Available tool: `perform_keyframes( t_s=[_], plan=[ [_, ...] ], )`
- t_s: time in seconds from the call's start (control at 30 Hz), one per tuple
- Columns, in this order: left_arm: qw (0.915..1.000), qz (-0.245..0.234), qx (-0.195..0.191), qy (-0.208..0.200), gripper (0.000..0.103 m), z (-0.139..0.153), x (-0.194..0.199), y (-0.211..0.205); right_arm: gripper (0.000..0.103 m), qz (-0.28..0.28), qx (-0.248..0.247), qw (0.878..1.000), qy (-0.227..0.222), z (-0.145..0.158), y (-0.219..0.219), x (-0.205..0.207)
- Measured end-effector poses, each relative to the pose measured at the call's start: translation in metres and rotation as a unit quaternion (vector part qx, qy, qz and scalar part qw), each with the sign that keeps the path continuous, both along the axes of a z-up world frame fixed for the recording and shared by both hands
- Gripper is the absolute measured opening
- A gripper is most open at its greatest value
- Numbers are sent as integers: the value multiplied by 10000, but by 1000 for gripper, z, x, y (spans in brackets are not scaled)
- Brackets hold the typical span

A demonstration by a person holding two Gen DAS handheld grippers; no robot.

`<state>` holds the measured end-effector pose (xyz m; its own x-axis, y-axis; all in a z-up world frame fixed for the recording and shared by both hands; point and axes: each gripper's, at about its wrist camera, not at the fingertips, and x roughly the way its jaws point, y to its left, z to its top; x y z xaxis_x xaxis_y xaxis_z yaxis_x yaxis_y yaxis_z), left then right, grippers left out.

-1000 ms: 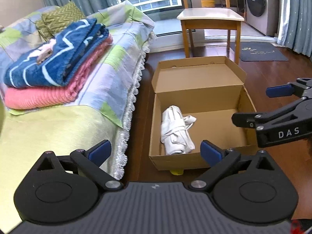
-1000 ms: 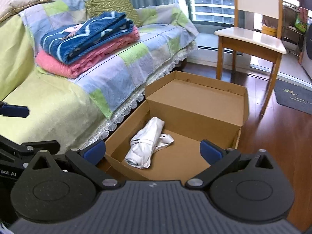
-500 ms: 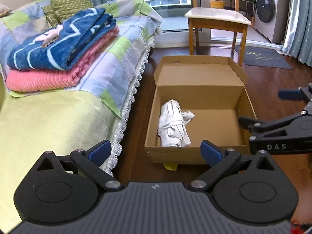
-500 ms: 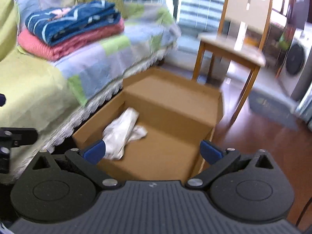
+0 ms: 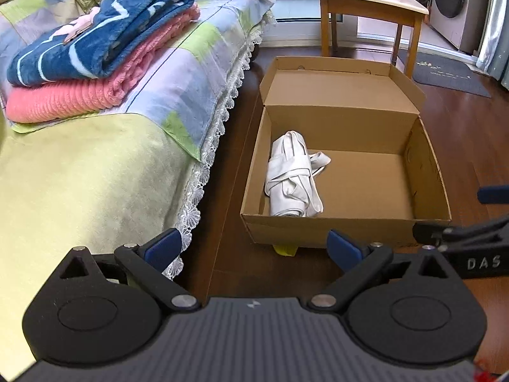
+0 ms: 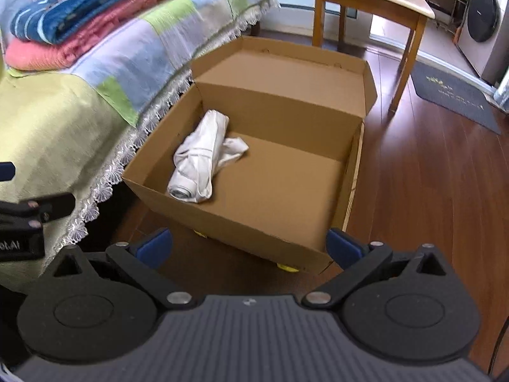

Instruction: Fold shopping bag

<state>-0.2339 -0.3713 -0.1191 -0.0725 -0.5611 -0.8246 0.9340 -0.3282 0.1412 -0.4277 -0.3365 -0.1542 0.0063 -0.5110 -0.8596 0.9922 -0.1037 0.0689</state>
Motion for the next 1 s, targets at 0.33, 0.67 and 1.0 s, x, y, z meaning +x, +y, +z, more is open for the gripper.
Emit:
perform_keyframes(
  t_s=[0.33,0.67,1.0],
  plan=[
    [9985,35,546,44,99,-31,-5,-29,102,-291,428,9987,-12,-22,-19,-1],
    [9974,-315,568,-306,99,-52,-22,-61,102,-610,731,9954,74,-38,-38,-4],
    [9962,-326,764,-259,99,-75,-32,-71,102,-854,1024,9908,225,-52,-44,-9]
  ],
)
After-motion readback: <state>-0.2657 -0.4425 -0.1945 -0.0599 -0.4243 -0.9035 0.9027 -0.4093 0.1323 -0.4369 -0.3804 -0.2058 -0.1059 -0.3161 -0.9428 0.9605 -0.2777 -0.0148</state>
